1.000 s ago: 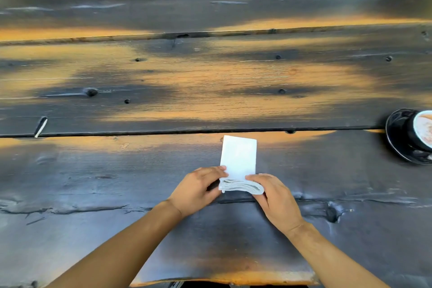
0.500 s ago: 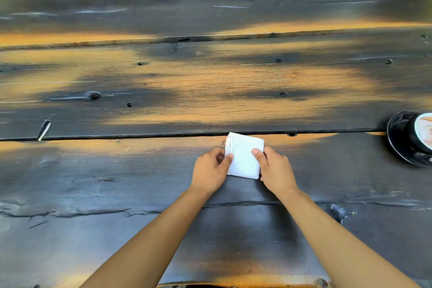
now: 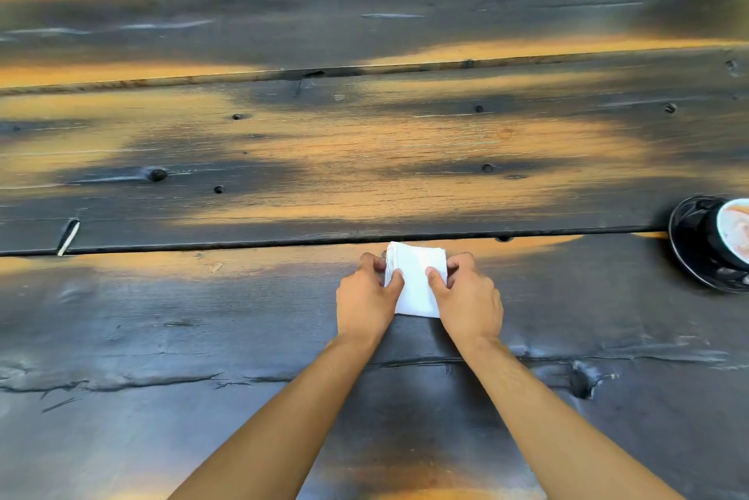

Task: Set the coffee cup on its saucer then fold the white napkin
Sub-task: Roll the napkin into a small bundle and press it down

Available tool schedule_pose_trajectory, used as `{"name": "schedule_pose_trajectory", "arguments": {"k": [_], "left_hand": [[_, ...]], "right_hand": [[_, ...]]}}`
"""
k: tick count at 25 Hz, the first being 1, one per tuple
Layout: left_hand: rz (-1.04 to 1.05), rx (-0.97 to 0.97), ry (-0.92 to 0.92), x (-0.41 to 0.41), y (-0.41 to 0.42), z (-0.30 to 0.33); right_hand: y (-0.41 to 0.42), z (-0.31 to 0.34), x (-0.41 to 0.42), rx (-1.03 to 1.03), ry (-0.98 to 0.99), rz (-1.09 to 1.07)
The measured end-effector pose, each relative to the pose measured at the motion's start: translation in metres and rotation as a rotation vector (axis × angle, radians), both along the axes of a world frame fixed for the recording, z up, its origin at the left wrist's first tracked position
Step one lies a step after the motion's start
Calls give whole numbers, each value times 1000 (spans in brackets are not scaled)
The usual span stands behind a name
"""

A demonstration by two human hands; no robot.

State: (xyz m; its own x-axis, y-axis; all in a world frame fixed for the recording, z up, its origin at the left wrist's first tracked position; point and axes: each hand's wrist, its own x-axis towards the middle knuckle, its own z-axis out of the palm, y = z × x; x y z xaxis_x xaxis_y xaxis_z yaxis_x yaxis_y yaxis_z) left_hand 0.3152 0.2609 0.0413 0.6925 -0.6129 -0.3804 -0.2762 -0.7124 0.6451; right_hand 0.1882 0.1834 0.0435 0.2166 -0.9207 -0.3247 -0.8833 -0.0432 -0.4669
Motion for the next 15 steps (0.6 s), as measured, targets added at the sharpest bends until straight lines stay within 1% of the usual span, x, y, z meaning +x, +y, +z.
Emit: {"name": "schedule_pose_trajectory", "arguments": {"k": [2, 4, 5, 7, 9, 11, 12, 13, 15], "left_hand": [[-2, 5, 9, 0, -2, -3], [-37, -1, -49, 0, -3, -6], [-64, -6, -90, 0, -3, -8], [-88, -12, -121, 0, -1, -9], [-92, -14, -96, 3, 1, -10], [-60, -81, -65, 9, 5, -10], [-40, -125, -81, 14, 8, -9], [-37, -148, -166, 21, 14, -9], [-81, -67, -451, 42, 30, -17]], "right_hand": [[2, -4, 0, -22, -79, -8], [2, -6, -2, -29, -183, -12], [2, -7, -4, -43, -200, -3], [3, -7, -4, -124, -162, 70], [5, -7, -1, -255, -82, 167], [6, -5, 4, -386, -31, 223], [7, -4, 8, -430, -32, 239], [8, -4, 12, -456, -47, 258], [8, -7, 20, -462, -82, 318]]}}
